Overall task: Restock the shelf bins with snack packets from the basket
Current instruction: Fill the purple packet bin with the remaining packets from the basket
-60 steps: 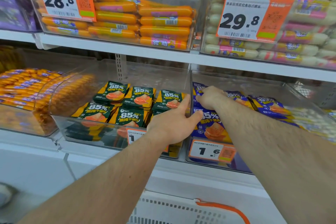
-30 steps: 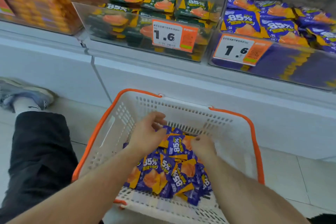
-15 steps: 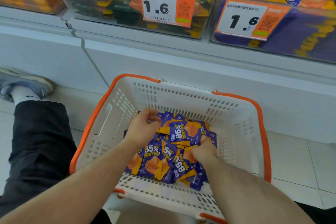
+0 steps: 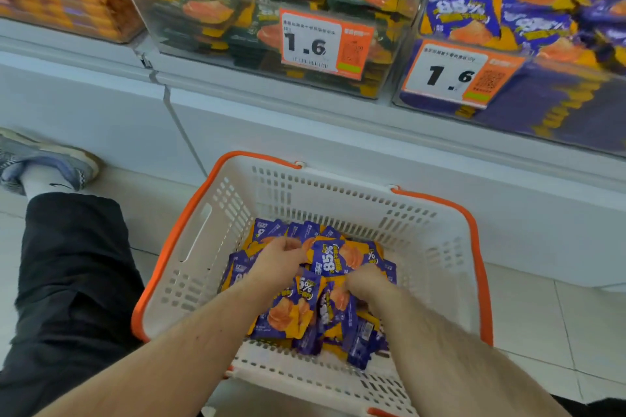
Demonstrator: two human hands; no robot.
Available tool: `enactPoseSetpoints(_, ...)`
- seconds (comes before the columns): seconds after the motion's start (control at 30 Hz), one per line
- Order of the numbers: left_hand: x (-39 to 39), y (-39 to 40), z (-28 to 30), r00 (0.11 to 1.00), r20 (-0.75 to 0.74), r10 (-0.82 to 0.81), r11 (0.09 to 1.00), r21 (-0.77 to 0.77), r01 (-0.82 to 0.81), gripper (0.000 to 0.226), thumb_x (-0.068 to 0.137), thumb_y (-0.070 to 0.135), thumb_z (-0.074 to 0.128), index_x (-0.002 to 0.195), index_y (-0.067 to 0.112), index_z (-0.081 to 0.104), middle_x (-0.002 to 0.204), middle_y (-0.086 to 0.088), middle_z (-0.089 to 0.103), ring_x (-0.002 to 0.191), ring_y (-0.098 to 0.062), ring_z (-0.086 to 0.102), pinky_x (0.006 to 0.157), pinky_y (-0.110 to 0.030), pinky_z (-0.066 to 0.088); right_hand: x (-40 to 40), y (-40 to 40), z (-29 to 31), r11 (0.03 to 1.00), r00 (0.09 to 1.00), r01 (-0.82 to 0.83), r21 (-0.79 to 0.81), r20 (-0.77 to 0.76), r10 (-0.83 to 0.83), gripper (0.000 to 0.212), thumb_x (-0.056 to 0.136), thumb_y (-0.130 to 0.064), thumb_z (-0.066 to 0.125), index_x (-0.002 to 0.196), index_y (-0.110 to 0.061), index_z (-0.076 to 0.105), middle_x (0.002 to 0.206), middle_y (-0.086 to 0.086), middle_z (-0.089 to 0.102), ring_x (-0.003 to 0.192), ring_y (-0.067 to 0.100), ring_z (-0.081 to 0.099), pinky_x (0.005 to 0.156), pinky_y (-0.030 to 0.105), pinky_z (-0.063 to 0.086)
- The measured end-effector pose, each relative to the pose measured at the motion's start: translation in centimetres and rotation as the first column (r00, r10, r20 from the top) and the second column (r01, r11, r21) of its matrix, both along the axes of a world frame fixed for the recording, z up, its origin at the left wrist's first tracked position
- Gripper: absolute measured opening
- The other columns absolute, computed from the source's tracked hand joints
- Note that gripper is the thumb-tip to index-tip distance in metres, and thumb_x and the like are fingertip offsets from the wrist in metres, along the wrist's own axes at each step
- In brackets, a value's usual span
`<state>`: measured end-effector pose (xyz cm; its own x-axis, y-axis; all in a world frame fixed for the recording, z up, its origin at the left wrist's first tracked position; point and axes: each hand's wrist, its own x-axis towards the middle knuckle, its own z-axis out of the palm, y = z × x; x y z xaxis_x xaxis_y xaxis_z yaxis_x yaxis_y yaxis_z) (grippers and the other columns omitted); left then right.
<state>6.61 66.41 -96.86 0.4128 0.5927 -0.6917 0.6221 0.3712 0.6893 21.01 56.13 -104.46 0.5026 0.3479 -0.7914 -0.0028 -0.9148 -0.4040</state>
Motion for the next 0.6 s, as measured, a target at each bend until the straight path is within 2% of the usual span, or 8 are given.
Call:
enactPoseSetpoints(0.07, 0.8, -0.5, 0.4, 0.991, 0.012, 0.132, 0.968, -0.215, -0.127, 0.028, 0.099, 0.02, 0.051, 0.125, 0.011, 0.053, 0.105, -0.006, 0.061, 0.088, -0.021, 0.06, 0.071, -0.035, 0.051, 1.3, 1.7, 3.3, 0.996, 0.994, -0.061, 0.062, 0.096, 0.055, 0.004, 0.082, -0.009, 0.062, 0.082, -0.012, 0.059, 0.083, 0.009, 0.06, 0.068, 0.022, 0.058, 0.063, 0.029, 0.053)
enactPoseSetpoints(0.17, 2.2, -1.1, 1.2, 0.959, 0.087, 0.271, 0.87, -0.449, -0.205, 0.038, 0.1, 0.038, 0.05, 0.128, 0.011, 0.051, 0.119, -0.013, 0.057, 0.102, -0.032, 0.061, 0.077, -0.046, 0.054, 2.5, 3.9, 8.8, 0.968, 0.945, -0.2, 0.149, 0.291, 0.15, 0.005, 0.074, -0.006, 0.066, 0.073, -0.002, 0.064, 0.068, 0.011, 0.058, 0.062, 0.023, 0.056, 0.055, 0.028, 0.041)
enactPoseSetpoints(0.23, 3.1, -0.8, 2.1, 0.904, 0.188, 0.384, 0.752, -0.632, -0.188, 0.05, 0.097, 0.052, 0.05, 0.116, 0.007, 0.057, 0.11, -0.016, 0.06, 0.096, -0.036, 0.061, 0.073, -0.047, 0.052, 2.4, 4.6, 12.5, 0.906, 0.84, -0.359, 0.222, 0.501, 0.21, 0.009, 0.077, -0.009, 0.065, 0.074, -0.001, 0.065, 0.07, 0.011, 0.059, 0.065, 0.024, 0.054, 0.055, 0.029, 0.038)
enactPoseSetpoints(0.3, 3.8, -0.2, 3.4, 0.797, 0.323, 0.51, 0.66, -0.741, -0.122, 0.058, 0.094, 0.059, 0.048, 0.106, 0.003, 0.06, 0.099, -0.018, 0.06, 0.085, -0.033, 0.06, 0.07, -0.044, 0.05, 1.4, 4.2, 15.3, 0.769, 0.648, -0.591, 0.244, 0.711, 0.272, 0.01, 0.082, -0.011, 0.063, 0.082, -0.006, 0.072, 0.08, 0.01, 0.062, 0.075, 0.026, 0.057, 0.064, 0.034, 0.044)
enactPoseSetpoints(0.4, 4.6, 1.1, 5.4, 0.678, 0.516, 0.523, 0.746, -0.662, -0.072, 0.029, 0.095, 0.03, 0.051, 0.088, 0.009, 0.069, 0.083, -0.008, 0.065, 0.066, -0.021, 0.064, 0.06, -0.034, 0.055, 0.2, 2.3, 17.3, 0.509, 0.303, -0.849, 0.14, 0.918, 0.254, 0.015, 0.076, -0.011, 0.06, 0.082, -0.014, 0.074, 0.078, 0.002, 0.059, 0.075, 0.024, 0.06, 0.065, 0.032, 0.047)
enactPoseSetpoints(0.47, 5.0, 1.6, 6.3, 0.665, 0.589, 0.46, 0.838, -0.535, -0.106, 0.023, 0.093, 0.011, 0.05, 0.084, 0.013, 0.072, 0.083, -0.008, 0.07, 0.063, -0.017, 0.066, 0.057, -0.03, 0.056, 0.4, 0.9, 17.8, 0.405, 0.157, -0.913, 0.049, 0.959, 0.237, 0.019, 0.073, -0.018, 0.055, 0.078, -0.016, 0.073, 0.074, 0.0, 0.057, 0.074, 0.02, 0.057, 0.064, 0.028, 0.046)
enactPoseSetpoints(0.53, 4.8, 1.9, 6.9, 0.678, 0.611, 0.409, 0.895, -0.414, -0.166, 0.027, 0.095, 0.0, 0.044, 0.086, 0.012, 0.066, 0.085, -0.01, 0.072, 0.064, -0.018, 0.067, 0.056, -0.03, 0.057, 0.8, -0.5, 18.2, 0.38, 0.138, -0.924, 0.05, 0.968, 0.209, 0.014, 0.074, -0.02, 0.06, 0.079, -0.016, 0.073, 0.078, -0.001, 0.058, 0.081, 0.015, 0.052, 0.071, 0.025, 0.044)
enactPoseSetpoints(0.6, 4.5, 2.3, 7.3, 0.703, 0.627, 0.335, 0.938, -0.292, -0.187, 0.023, 0.095, -0.004, 0.044, 0.09, 0.007, 0.064, 0.09, -0.014, 0.072, 0.071, -0.022, 0.068, 0.059, -0.033, 0.057, 1.3, -1.6, 18.8, 0.417, 0.22, -0.891, 0.181, 0.974, 0.047, 0.01, 0.076, -0.02, 0.065, 0.079, -0.013, 0.073, 0.081, 0.0, 0.061, 0.084, 0.012, 0.052, 0.075, 0.021, 0.043)
